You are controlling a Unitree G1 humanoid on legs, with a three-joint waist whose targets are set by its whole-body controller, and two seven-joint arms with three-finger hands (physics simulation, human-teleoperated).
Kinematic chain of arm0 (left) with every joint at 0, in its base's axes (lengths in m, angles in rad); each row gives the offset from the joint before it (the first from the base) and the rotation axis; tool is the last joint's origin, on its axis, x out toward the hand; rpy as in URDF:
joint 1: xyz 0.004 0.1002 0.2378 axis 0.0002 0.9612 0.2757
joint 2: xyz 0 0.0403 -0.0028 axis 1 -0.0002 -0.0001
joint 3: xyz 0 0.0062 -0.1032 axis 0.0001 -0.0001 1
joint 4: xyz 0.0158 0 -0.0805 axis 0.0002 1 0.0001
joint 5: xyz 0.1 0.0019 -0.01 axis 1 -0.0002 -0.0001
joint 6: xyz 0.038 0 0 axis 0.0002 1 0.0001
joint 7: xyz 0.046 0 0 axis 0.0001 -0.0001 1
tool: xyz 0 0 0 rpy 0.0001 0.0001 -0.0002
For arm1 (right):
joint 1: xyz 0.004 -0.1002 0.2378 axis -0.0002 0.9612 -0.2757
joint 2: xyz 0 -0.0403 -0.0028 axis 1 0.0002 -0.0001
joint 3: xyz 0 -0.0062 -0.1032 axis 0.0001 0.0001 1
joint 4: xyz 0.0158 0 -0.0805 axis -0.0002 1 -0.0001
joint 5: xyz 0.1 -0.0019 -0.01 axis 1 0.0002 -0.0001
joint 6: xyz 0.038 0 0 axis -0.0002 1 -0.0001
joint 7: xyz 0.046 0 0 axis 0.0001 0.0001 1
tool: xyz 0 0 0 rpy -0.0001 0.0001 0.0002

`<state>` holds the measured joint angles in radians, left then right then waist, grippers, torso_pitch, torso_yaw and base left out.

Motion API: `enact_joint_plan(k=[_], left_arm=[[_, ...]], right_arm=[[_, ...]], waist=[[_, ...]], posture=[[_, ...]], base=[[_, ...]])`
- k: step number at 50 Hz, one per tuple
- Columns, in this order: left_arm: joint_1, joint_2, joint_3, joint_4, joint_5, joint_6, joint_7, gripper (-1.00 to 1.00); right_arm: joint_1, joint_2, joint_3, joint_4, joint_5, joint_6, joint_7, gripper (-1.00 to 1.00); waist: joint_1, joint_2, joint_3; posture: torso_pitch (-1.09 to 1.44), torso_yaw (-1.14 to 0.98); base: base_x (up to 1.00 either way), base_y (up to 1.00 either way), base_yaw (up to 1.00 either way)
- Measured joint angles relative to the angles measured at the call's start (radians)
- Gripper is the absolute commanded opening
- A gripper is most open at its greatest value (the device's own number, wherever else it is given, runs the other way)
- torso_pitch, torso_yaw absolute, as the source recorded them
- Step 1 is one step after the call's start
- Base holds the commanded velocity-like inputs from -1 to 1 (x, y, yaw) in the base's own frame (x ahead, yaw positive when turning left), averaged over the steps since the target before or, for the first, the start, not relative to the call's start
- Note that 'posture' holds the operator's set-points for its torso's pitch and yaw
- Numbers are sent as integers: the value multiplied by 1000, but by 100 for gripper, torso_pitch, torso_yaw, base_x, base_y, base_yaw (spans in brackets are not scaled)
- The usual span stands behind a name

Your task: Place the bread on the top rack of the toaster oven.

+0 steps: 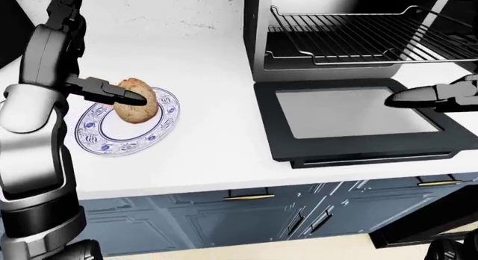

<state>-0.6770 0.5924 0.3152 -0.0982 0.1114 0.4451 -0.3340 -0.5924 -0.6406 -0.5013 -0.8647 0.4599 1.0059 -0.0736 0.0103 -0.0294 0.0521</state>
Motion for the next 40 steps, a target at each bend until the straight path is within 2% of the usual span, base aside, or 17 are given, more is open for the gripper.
enact_joint_plan(k=[6, 14, 23, 27, 40], left_arm=[[-57, -3, -26, 170, 22, -97, 22, 100], [-82, -34, -65, 299, 48, -186, 32, 100], [-84, -51, -74, 370, 73, -237, 44, 100], [-82, -48, -70, 380, 78, -235, 48, 100], [-54, -34, -62, 407, 99, -243, 52, 100]], right_arm=[[0, -14, -3, -9, 31, -4, -22, 100], [20, -22, -7, -15, 56, -14, -44, 100], [-8, -50, -11, -11, 89, 5, -65, 100], [32, -37, -18, -31, 89, -14, -72, 100], [27, -51, -27, -27, 105, -8, -74, 100]], waist=[[4, -1, -5], [3, -8, -3], [1, -7, -4], [1, -10, -5], [-2, -6, -3]], posture=[[0, 0], [0, 0], [0, 0], [0, 0], [0, 0]], base=[[0, 0, 0], [0, 0, 0], [0, 0, 0], [0, 0, 0], [0, 0, 0]])
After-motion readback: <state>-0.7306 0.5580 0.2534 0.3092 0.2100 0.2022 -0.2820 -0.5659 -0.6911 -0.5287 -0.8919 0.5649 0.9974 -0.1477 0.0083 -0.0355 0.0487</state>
